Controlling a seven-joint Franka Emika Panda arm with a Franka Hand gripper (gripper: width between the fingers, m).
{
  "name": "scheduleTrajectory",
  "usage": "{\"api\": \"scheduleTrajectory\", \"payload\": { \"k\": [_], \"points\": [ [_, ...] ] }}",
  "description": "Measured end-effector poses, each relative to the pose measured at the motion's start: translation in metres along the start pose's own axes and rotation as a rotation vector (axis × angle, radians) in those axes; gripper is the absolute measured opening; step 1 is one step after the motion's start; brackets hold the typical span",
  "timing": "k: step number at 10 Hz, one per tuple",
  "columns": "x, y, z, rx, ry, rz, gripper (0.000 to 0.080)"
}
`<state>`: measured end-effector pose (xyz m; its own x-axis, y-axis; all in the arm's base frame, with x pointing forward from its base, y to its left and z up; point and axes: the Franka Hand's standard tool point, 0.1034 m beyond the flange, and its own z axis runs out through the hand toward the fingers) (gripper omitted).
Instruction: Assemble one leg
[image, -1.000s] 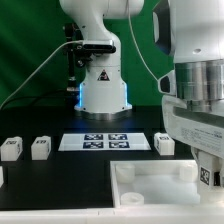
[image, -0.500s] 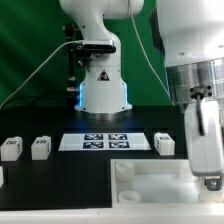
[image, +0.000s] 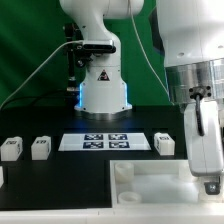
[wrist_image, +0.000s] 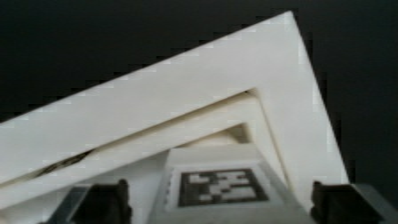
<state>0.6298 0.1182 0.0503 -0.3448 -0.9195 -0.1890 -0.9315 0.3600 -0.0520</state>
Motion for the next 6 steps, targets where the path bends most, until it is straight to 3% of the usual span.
{"api": "scheduleTrajectory", "payload": {
  "k": [1, 6],
  "points": [
    [-0.002, 0.001, -0.001, 0.000, -0.001, -0.013, 0.0612],
    [-0.020, -0.002, -0.030, 0.036, -0.048, -0.108, 0.0649]
  ]
}}
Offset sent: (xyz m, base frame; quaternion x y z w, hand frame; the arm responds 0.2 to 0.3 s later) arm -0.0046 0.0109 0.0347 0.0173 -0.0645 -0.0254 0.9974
